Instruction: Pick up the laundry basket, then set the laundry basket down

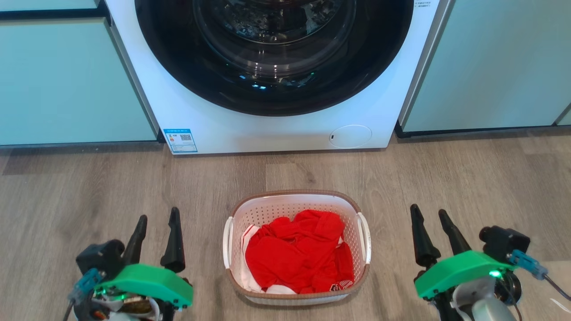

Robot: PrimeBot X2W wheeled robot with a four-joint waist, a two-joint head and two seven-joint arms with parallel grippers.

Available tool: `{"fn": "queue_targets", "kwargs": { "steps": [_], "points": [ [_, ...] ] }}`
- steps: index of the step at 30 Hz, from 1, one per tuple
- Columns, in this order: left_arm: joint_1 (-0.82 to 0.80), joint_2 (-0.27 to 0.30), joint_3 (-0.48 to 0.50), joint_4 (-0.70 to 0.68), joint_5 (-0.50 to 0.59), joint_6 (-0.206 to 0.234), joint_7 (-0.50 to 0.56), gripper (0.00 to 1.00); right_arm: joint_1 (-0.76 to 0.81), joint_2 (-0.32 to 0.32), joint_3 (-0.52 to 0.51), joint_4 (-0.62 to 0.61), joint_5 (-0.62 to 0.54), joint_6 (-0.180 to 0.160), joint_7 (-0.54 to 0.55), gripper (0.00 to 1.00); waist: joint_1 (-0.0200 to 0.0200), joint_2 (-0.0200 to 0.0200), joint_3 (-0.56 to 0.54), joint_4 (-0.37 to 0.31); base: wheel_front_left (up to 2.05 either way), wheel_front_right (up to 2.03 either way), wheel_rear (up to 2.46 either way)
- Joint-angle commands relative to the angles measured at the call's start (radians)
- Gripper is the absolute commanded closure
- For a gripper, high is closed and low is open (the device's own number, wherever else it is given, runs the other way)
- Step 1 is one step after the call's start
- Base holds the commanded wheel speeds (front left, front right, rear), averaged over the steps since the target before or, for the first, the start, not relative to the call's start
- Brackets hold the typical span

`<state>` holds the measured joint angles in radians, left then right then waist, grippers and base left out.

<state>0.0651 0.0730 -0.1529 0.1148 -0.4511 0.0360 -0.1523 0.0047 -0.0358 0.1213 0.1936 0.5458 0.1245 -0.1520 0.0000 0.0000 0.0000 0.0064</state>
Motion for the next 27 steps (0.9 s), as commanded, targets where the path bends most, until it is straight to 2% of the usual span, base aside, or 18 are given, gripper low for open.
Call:
{"fn": "queue_targets", "kwargs": {
  "steps": [1,13,27],
  "points": [
    [-0.014,0.017,0.016,-0.04,0.041,0.007,-0.018,0.0,-0.043,-0.01,0.022,-0.044,-0.038,0.005,-0.018,0.0,0.0,0.0,0.0,0.0,0.0,0.0,0.0],
    [0.007,0.015,0.003,-0.053,0.177,0.019,-0.053,0.0,-0.04,-0.012,0.047,-0.06,-0.176,0.005,-0.054,0.0,0.0,0.0,-0.003,0.001,0.0,0.0,0.0],
    [0.03,0.003,0.002,-0.067,0.321,0.014,-0.091,0.0,-0.036,-0.014,0.076,-0.074,-0.324,0.006,-0.092,0.0,0.0,0.0,-0.004,0.003,0.0,0.0,0.0]
  ]
}}
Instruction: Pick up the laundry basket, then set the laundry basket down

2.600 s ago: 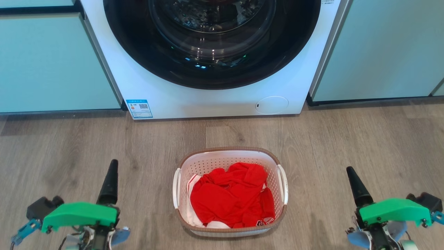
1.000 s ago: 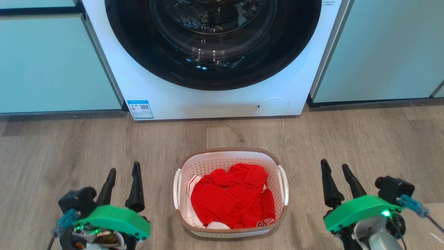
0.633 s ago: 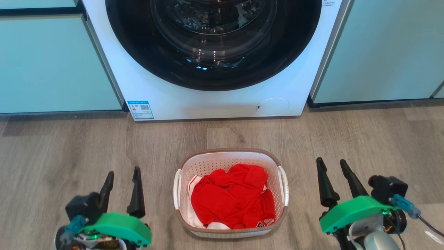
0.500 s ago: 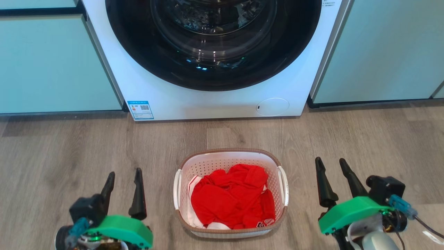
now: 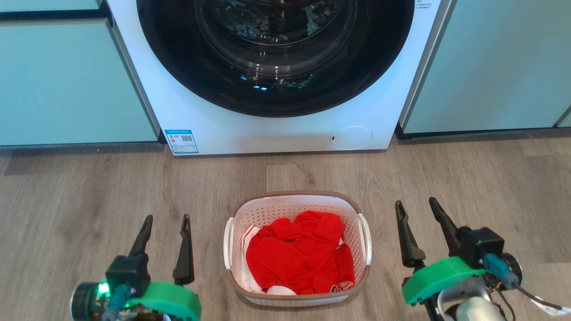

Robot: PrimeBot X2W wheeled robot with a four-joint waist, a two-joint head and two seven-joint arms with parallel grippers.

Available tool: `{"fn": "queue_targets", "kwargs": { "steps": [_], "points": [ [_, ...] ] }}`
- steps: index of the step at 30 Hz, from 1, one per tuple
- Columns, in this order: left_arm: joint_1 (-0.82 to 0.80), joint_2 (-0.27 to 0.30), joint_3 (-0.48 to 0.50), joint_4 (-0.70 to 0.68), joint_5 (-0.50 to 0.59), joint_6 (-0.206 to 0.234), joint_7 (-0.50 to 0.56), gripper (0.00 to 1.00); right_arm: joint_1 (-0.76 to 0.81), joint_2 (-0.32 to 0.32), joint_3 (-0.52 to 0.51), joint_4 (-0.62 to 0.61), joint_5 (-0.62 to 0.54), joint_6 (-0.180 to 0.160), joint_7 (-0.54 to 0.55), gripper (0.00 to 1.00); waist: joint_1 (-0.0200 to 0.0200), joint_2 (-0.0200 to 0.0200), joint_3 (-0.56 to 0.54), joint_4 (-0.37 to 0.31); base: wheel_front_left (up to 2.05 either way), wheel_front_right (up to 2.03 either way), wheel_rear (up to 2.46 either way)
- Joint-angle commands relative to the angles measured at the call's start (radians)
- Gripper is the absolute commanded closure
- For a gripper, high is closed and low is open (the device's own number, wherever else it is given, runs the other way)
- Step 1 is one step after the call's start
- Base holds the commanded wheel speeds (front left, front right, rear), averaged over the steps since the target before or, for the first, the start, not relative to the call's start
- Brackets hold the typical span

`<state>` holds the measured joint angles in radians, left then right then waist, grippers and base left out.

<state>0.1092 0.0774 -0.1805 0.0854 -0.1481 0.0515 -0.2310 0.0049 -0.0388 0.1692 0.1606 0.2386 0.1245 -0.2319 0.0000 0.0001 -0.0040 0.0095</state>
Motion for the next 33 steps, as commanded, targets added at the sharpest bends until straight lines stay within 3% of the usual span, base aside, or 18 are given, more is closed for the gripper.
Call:
{"fn": "queue_targets", "kwargs": {
  "steps": [1,7,33],
  "points": [
    [-0.012,-0.003,0.031,-0.039,0.028,-0.002,-0.016,0.0,-0.036,-0.011,0.031,-0.042,-0.029,0.006,-0.015,0.0,0.0,-0.0001,0.0,0.0,0.0,0.0,0.0],
    [0.001,-0.01,0.04,-0.042,0.083,-0.009,-0.031,0.0,-0.033,-0.011,0.042,-0.048,-0.087,0.006,-0.03,0.0,0.0,-0.0001,-0.004,-0.001,0.0,0.0,0.0],
    [0.007,-0.026,0.07,-0.039,0.09,-0.039,-0.031,0.0,-0.028,-0.011,0.025,-0.048,-0.084,0.006,-0.03,0.0,0.0,-0.0001,-0.003,-0.004,0.0,0.0,0.0]
  ]
}}
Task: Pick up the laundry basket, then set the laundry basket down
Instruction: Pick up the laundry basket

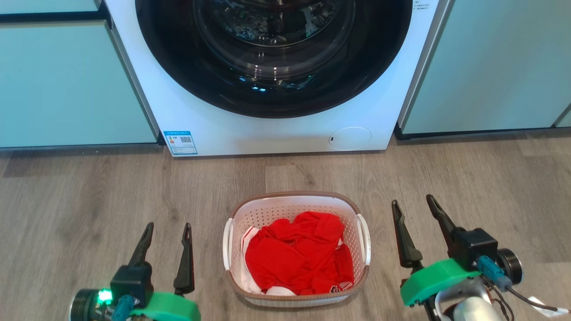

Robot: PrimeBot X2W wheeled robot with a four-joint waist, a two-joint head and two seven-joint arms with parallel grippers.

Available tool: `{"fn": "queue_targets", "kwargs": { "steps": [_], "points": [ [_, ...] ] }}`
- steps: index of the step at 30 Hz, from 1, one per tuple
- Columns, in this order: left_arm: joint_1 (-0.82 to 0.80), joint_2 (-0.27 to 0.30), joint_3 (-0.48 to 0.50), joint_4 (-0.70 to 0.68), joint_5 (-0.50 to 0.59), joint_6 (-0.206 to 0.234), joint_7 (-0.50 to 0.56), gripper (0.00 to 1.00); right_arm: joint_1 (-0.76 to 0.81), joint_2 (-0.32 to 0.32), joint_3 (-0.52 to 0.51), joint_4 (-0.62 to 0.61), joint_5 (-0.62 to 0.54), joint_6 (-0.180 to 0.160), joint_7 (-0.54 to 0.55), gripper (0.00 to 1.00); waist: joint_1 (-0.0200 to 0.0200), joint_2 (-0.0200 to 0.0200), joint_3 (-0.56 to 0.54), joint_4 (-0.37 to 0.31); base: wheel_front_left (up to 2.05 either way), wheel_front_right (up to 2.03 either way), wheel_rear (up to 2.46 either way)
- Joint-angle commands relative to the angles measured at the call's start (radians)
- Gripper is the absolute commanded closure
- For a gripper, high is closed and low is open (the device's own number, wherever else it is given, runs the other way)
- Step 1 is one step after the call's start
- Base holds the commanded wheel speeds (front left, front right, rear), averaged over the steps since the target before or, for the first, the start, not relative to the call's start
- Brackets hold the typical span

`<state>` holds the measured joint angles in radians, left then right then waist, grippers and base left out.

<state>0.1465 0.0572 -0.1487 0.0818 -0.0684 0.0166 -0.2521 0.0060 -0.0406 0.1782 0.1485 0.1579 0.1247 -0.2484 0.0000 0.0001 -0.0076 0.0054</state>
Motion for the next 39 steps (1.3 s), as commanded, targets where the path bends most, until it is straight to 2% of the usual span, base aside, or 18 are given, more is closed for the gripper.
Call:
{"fn": "queue_targets", "kwargs": {
  "steps": [1,22,29,39],
  "points": [
    [-0.03,-0.006,0.038,-0.035,0.011,-0.004,-0.01,0.0,-0.029,-0.01,0.015,-0.036,-0.003,0.006,-0.013,0.0,0.0,-0.0001,0.001,0.0,0.0,0.0,0.0],
    [-0.056,-0.007,0.032,-0.025,0.01,-0.013,-0.01,0.0,-0.046,-0.01,-0.005,-0.044,-0.006,0.006,-0.013,0.0,0.0,-0.0001,0.051,0.002,0.0,0.0,0.0],
    [-0.123,-0.007,0.019,0.004,0.007,-0.025,-0.01,0.0,-0.094,-0.01,-0.042,-0.053,-0.013,0.006,-0.013,0.0,0.0,-0.0001,0.147,0.004,0.0,0.0,0.0],
    [-0.313,-0.007,-0.022,0.115,-0.007,-0.042,-0.01,0.0,-0.225,-0.01,-0.107,-0.086,-0.033,0.006,-0.013,0.0,0.0,-0.0001,0.364,0.0,0.0,0.0,0.0]
  ]
}}
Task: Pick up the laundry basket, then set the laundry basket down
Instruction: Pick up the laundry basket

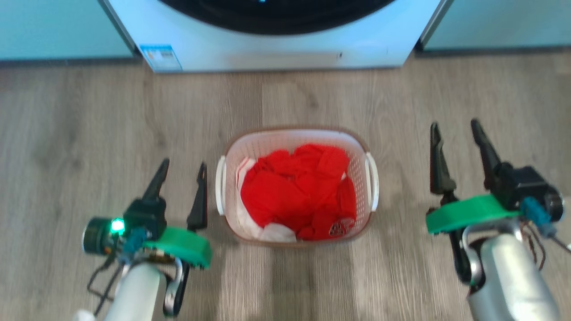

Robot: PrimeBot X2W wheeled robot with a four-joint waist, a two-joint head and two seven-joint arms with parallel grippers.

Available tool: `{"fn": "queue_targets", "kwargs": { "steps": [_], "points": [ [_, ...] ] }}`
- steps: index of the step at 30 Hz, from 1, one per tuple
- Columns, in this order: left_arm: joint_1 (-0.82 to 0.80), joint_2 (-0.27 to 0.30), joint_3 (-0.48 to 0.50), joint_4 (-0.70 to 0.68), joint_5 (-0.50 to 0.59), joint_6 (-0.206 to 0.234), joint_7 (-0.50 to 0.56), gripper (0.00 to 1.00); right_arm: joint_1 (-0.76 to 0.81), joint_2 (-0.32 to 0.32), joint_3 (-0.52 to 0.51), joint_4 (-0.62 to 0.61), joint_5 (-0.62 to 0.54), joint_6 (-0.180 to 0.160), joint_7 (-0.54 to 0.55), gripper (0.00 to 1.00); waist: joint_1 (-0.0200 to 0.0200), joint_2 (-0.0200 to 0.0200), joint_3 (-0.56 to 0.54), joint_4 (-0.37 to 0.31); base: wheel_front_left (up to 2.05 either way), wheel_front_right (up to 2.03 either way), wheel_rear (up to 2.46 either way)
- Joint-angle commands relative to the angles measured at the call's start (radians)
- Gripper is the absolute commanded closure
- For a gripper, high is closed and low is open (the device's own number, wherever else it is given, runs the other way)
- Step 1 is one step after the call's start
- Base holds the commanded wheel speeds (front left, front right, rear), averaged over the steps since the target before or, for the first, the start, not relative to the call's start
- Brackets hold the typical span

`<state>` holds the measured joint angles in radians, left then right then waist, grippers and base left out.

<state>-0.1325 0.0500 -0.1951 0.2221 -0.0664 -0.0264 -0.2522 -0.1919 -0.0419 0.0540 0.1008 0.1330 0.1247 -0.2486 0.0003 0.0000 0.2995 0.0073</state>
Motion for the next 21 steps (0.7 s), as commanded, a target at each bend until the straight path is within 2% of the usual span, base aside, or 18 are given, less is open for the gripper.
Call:
{"fn": "queue_targets", "kwargs": {
  "steps": [1,11,21],
  "points": [
    [-0.052,0.0,0.022,-0.015,-0.019,0.002,-0.01,0.0,-0.04,-0.008,0.01,-0.04,-0.01,0.006,-0.013,0.0,-0.0003,0.0,0.073,-0.002,0.0,0.0,0.0],
    [-0.199,0.0,0.02,0.116,-0.051,0.001,-0.01,0.0,-0.151,-0.008,-0.04,0.0,-0.014,0.006,-0.013,0.0,-0.0003,0.0,0.227,0.01,0.0,0.0,0.0],
    [-0.344,0.0,-0.002,0.27,-0.084,0.002,-0.01,0.0,-0.272,-0.008,-0.054,0.144,-0.031,0.006,-0.013,0.0,-0.0003,0.0,0.386,0.044,0.0,0.0,0.0]
  ]
}}
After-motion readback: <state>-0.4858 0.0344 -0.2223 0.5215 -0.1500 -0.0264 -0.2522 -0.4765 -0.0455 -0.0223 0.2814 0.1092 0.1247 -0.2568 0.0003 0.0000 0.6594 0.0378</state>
